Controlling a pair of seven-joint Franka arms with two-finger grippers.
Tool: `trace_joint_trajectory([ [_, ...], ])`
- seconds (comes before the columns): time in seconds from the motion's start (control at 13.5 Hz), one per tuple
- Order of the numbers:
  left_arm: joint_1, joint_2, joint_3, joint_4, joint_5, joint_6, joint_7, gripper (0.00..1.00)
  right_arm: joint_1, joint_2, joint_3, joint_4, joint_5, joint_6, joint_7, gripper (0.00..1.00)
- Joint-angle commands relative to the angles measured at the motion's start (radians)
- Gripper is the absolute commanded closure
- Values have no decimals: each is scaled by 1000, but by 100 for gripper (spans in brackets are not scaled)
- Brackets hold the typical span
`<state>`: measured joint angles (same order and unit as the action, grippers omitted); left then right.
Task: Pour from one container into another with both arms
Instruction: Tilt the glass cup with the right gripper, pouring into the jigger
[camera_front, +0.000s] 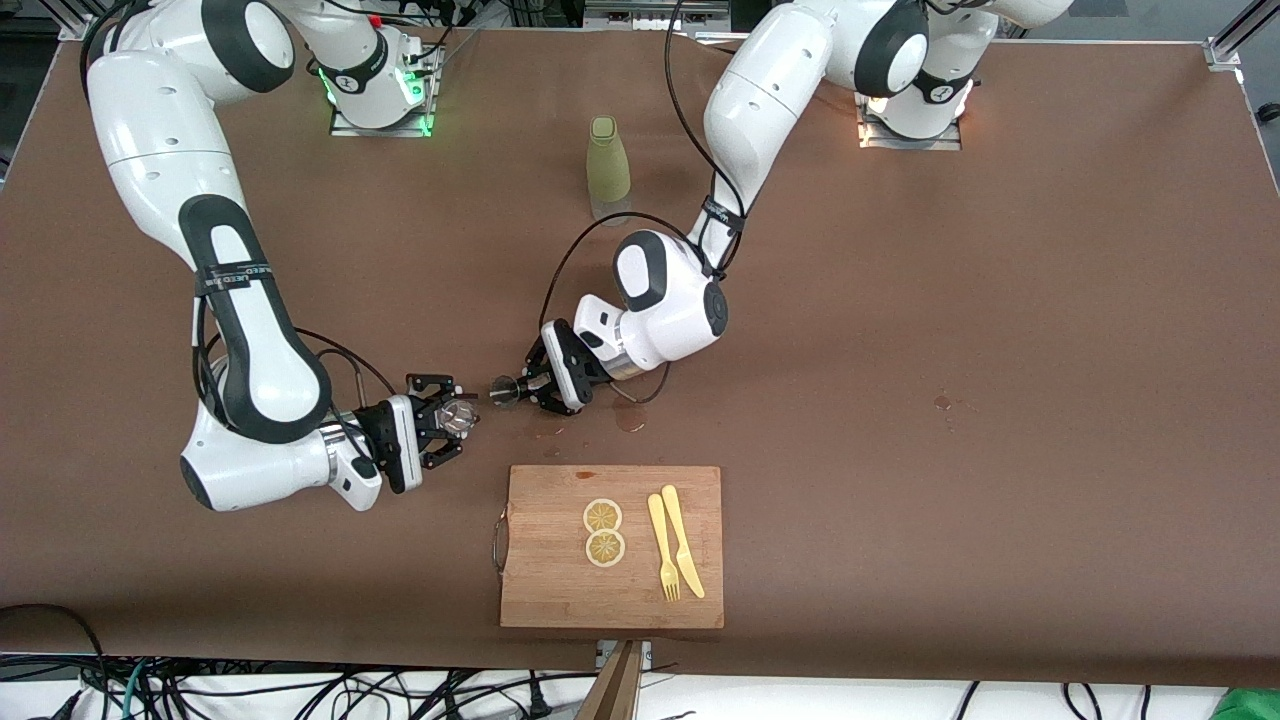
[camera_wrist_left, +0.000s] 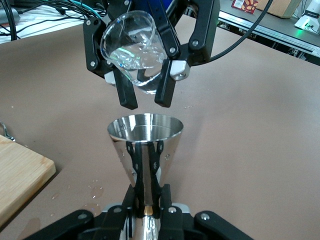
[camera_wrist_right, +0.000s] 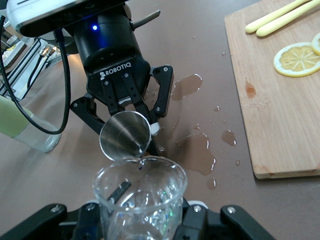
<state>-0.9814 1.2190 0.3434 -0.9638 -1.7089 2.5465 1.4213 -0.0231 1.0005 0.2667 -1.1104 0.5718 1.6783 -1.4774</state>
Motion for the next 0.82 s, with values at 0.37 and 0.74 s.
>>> trace_joint_trajectory([
  [0.37,3,28,20,56,-21,9,-13,100,22,-8,25,6,-50,-14,42,63],
  [0.74,9,28,19,57,-21,9,-13,100,34,-10,26,14,-70,-14,60,63],
])
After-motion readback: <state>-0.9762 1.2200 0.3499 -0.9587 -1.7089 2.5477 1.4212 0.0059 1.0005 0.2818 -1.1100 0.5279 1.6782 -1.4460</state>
